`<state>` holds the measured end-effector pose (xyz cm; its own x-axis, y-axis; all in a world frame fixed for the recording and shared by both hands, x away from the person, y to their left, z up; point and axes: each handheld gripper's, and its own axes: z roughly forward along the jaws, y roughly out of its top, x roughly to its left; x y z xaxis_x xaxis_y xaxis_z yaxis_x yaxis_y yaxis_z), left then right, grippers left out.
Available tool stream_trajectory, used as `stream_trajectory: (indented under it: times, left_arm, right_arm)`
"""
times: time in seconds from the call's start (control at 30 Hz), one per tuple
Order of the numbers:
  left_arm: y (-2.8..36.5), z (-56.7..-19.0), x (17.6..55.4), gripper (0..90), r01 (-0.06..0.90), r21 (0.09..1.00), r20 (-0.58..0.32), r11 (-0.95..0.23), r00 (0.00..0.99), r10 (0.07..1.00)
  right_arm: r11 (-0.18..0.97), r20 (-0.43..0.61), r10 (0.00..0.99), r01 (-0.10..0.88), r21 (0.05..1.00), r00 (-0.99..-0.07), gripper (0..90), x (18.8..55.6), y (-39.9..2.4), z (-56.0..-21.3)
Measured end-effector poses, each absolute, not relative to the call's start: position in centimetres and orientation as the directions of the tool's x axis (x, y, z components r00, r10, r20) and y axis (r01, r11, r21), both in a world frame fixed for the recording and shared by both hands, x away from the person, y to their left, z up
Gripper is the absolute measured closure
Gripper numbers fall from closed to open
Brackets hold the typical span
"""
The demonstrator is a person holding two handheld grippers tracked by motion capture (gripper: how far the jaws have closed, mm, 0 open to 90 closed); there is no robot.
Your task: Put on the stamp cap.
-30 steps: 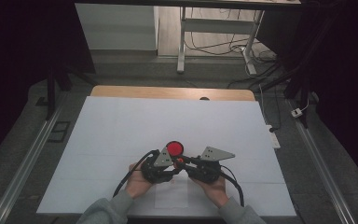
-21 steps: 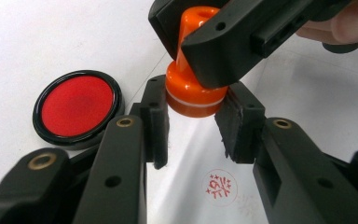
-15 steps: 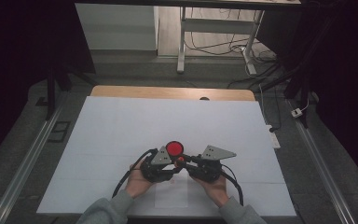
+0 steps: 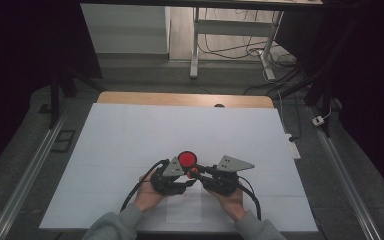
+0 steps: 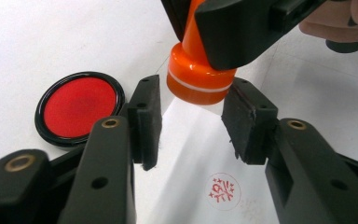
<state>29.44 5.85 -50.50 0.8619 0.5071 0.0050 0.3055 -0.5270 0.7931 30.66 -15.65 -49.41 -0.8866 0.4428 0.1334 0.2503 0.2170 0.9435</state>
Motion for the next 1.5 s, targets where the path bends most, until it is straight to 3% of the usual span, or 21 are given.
stream_trajectory:
  times: [0.33, 0.87, 1.5]
  left_arm:
    - [6.0, -50.5, 29.6, 50.4, 0.315, 0.795, -0.009, -0.519, 0.861, 0.509]
    - [7.0, -50.3, 29.4, 33.7, 0.335, 0.796, -0.017, -0.503, 0.845, 0.535]
    - [12.2, -49.5, 27.4, 32.6, 0.358, 0.807, -0.023, -0.47, 0.813, 0.581]
  right_arm:
    - [0.218, 0.132, 0.442, 0.249, 0.944, -0.887, 72.2, 30.7, -15.7, -49.4]
    - [0.209, 0.125, 0.452, 0.241, 0.948, -0.883, 72.2, 30.8, -16.1, -49.0]
    - [0.199, 0.113, 0.483, 0.234, 0.952, -0.868, 72.2, 31.2, -17.1, -48.5]
